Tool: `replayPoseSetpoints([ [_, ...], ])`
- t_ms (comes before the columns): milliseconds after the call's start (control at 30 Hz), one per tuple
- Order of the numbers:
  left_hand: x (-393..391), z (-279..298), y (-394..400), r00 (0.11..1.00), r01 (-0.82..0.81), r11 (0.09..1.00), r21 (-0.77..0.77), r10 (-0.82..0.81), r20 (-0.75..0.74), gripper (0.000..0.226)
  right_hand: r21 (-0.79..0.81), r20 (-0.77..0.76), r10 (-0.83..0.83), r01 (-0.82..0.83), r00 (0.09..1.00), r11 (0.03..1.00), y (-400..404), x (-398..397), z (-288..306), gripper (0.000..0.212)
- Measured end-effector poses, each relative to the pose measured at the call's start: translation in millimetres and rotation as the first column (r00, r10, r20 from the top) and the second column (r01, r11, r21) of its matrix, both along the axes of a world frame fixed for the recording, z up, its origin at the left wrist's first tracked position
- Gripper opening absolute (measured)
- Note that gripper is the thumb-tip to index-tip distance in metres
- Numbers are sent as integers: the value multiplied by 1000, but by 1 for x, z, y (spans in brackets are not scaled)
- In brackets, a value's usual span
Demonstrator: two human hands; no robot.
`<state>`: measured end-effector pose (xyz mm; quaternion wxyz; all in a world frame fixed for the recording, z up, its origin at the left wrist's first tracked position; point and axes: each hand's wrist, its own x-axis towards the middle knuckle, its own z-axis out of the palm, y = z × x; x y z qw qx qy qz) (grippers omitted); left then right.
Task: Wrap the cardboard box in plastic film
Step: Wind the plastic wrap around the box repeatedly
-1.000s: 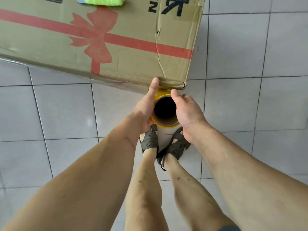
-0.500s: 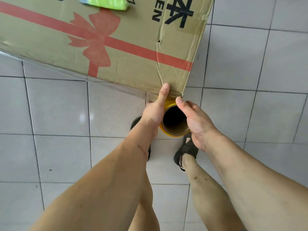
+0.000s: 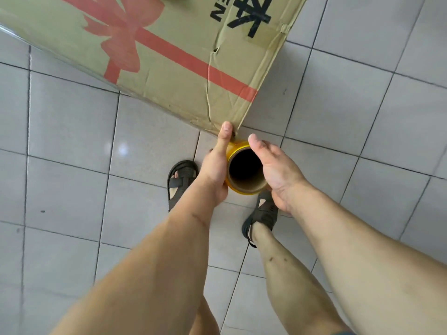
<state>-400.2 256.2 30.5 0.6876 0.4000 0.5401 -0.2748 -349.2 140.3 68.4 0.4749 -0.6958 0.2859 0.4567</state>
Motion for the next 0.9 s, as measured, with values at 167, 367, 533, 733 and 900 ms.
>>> replayPoseSetpoints([
  [167,4,5,-21,984,-166,978,-123,172,39,124,3,28,144,-144,989,990,-10,23,7,105],
  [367,10,-11,-46,951,-309,947,-85,309,-7,167,-30,48,275,-274,960,961,-19,48,4,85],
  [533,15,-13,-55,902,-431,902,-4,431,14,153,-2,-54,294,-294,954,956,-17,56,10,79],
  [733,31,-18,-78,727,-684,714,-149,683,-70,155,-141,27,607,-598,795,789,-9,87,7,81],
  [900,43,-16,-88,627,-774,612,-166,777,-56,152,-110,47,699,-692,714,714,-13,108,12,97],
])
